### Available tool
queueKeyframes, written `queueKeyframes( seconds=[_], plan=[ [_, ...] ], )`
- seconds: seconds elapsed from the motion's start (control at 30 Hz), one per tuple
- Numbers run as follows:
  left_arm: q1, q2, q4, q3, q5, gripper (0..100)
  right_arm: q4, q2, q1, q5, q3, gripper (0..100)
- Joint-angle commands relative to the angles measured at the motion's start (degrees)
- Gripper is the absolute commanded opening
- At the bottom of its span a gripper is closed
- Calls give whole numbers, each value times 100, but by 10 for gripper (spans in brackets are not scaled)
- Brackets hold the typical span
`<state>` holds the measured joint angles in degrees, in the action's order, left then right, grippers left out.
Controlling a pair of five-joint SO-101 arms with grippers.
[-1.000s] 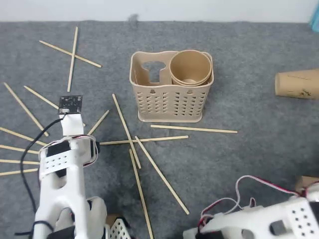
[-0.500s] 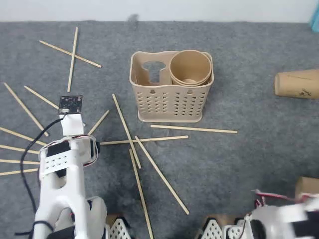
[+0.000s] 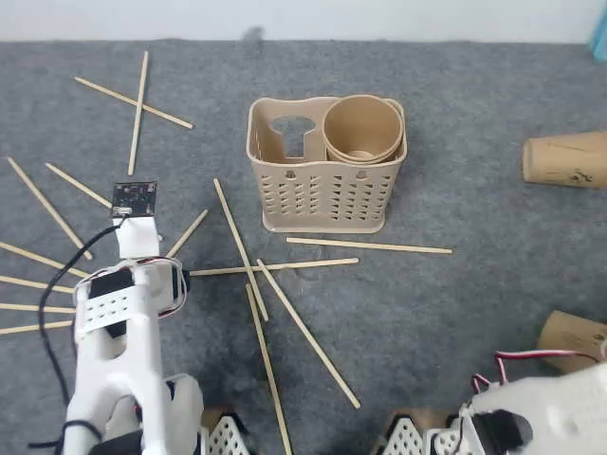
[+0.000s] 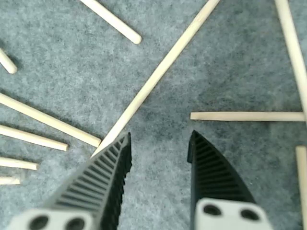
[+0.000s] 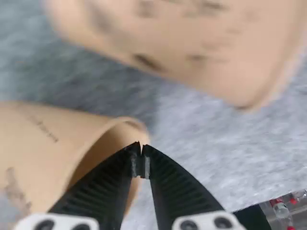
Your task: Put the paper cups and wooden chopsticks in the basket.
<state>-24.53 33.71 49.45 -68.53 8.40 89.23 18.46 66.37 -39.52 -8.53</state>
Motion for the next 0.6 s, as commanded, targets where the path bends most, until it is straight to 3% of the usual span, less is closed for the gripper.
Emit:
queueKeyframes(
  seconds=[0.0, 0.1, 0.33, 0.57],
  plan=[
    [44, 176, -105, 40, 26, 184, 857, -127, -435, 70, -633, 8],
    [35, 176, -105, 40, 26, 184, 1165, -127, -822, 202, -730, 8],
    [18, 176, -105, 40, 26, 184, 1358, -136, -1789, 1512, -756, 8],
    [18, 176, -105, 48, 35, 184, 1367, -1024, -2510, 1890, -352, 8]
  ],
)
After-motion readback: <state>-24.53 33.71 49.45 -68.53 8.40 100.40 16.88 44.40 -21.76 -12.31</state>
